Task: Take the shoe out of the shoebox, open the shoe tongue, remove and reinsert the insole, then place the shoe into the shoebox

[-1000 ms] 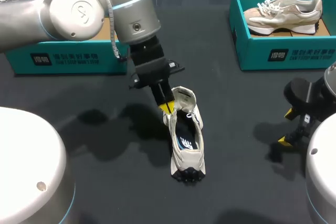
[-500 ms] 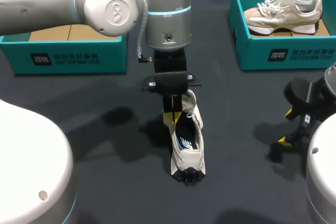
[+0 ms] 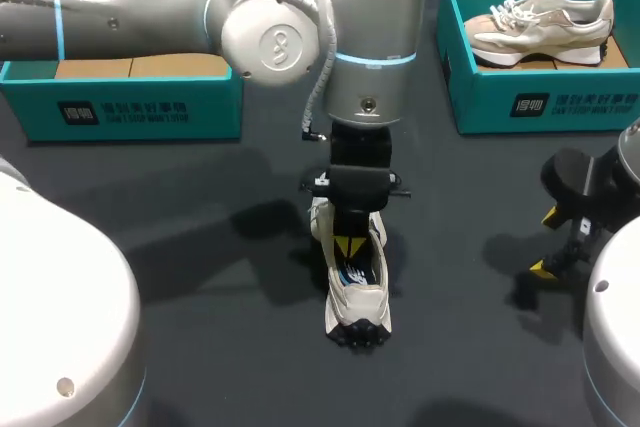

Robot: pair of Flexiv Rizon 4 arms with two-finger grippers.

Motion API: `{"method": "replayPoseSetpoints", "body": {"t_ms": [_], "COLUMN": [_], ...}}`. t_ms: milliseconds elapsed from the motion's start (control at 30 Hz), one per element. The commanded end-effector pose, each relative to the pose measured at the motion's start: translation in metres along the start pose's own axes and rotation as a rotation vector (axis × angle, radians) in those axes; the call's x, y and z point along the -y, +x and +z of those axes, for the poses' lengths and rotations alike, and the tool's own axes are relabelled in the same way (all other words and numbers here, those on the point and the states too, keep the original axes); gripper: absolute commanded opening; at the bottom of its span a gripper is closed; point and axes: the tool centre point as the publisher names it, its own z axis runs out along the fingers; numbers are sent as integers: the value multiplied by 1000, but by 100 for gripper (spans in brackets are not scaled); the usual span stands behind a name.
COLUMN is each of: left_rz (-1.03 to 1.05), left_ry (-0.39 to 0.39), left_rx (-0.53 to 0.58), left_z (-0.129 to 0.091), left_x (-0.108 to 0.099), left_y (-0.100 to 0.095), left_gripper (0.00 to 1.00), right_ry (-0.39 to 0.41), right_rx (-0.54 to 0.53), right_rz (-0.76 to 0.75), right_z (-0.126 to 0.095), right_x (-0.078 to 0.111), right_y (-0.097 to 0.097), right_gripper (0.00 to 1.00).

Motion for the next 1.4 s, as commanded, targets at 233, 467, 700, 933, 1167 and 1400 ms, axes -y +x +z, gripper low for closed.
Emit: {"method": "replayPoseSetpoints", "body": {"t_ms": [233, 467, 700, 933, 1167, 1400], "left_rz": [14, 30, 48, 70, 95, 88], "left_ry": [-1, 12, 28, 6, -26, 5], "left_rx": [-113, -121, -127, -83, -49, -49], "left_z": [27, 44, 62, 58, 56, 93], "left_x": [-8, -14, -18, -11, -3, -25], "left_y": [3, 6, 4, 4, 4, -5], "left_gripper": [0, 0, 0, 0, 0, 0], "right_ry": [2, 2, 2, 2, 2, 2], "right_rx": [3, 3, 3, 3, 3, 3], "right_rz": [0, 0, 0, 0, 0, 0], "right_z": [-1, -1, -1, -1, -1, -1], "right_x": [1, 1, 1, 1, 1, 1], "right_y": [2, 2, 2, 2, 2, 2], "right_gripper": [100, 100, 100, 100, 100, 100]}}
